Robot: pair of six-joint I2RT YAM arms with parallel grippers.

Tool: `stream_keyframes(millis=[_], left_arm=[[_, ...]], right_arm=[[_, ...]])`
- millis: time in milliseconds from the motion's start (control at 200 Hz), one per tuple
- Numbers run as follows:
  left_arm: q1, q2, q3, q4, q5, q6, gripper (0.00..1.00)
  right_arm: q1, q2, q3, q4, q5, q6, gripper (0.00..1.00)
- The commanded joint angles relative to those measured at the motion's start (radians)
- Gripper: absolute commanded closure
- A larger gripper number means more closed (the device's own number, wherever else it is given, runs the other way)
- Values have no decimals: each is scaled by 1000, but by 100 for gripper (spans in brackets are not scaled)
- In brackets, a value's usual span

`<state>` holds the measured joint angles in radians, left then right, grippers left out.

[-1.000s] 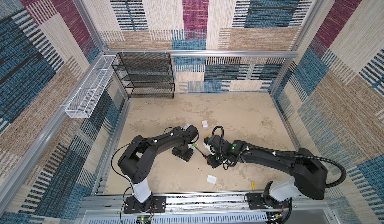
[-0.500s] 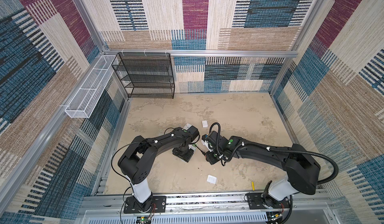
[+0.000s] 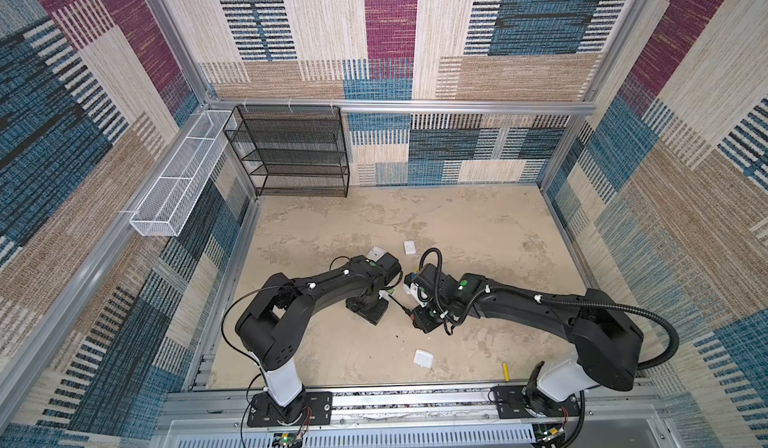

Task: Unload the batteries from the remote control
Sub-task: 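Grip the white remote with the left gripper while the right brings the screwdriver, then pry the green batteries out with the screwdriver tip in the right gripper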

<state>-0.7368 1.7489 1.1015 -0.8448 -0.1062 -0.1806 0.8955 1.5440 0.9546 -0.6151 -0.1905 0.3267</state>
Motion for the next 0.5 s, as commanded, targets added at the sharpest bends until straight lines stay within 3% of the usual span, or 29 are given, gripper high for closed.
stream_keyframes(millis=[0, 491], left_arm=[[-9, -12, 5, 18, -41, 13, 49], [-53, -12, 3, 19, -74, 32, 51]], right_arm=[[-7, 4, -2, 11, -17, 25, 100], [-50, 62, 57, 18, -37, -14, 100]])
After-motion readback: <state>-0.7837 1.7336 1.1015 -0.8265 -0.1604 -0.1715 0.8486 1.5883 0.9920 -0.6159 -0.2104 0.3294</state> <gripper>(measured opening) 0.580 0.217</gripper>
